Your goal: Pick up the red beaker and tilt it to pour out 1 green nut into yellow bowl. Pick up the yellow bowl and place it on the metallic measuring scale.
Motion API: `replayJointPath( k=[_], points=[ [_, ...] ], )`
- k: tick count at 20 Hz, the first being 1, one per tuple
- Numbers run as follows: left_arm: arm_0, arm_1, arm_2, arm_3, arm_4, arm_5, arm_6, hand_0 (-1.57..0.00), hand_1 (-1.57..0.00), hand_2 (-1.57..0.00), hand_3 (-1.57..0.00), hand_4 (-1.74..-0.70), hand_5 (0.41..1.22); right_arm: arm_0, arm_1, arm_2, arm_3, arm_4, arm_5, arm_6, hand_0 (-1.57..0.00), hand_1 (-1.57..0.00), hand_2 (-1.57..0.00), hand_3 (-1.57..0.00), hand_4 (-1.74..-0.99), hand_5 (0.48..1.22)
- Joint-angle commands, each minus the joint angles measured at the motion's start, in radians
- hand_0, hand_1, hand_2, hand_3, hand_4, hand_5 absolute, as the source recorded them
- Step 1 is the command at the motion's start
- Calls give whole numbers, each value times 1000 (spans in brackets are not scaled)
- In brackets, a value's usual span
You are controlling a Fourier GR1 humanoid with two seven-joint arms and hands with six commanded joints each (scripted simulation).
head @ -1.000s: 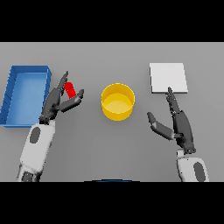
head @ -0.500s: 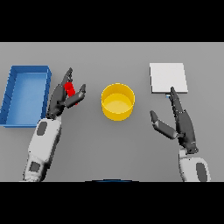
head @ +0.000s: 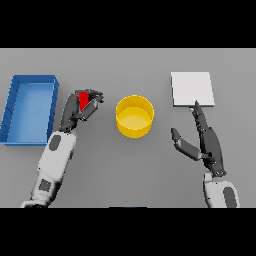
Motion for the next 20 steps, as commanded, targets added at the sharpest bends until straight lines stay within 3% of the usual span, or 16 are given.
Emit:
replayJointPath(
  k=[1,2,6,12,18,20],
  points=[
    [4,2,-1,-1,-2,4,-1,-1357,-1364,-1380,-1304,-1565,1163,1,4,3,-1,5,-4,-8,1,1,1,1,-1251,646],
    [14,2,-3,-11,-5,6,-9,-1400,-1406,-1419,-1357,-1542,1174,3,4,1,-5,-2,-1,-19,1,1,1,1,-1255,644],
    [24,-5,29,-63,94,-74,-10,-1501,-1503,-1509,-1484,-1660,1150,-2,-7,-1,6,5,1,-16,1,1,1,1,-1246,644],
    [-1,30,-9,-184,121,-105,72,-1553,-1553,-1555,-1548,-1720,1131,-5,-7,6,5,18,-2,-30,1,1,1,1,-1226,650],
    [-78,91,-41,-141,74,-113,119,-1556,-1557,-1558,-1553,-1724,1139,-3,-7,15,-7,52,-25,-57,1,1,1,1,-1219,661],
    [-101,124,-80,-114,20,-117,106,-1562,-1562,-1563,-1559,-1730,1134,0,-16,14,-4,59,-24,-46,1,1,1,1,-1210,664]
  ],
)
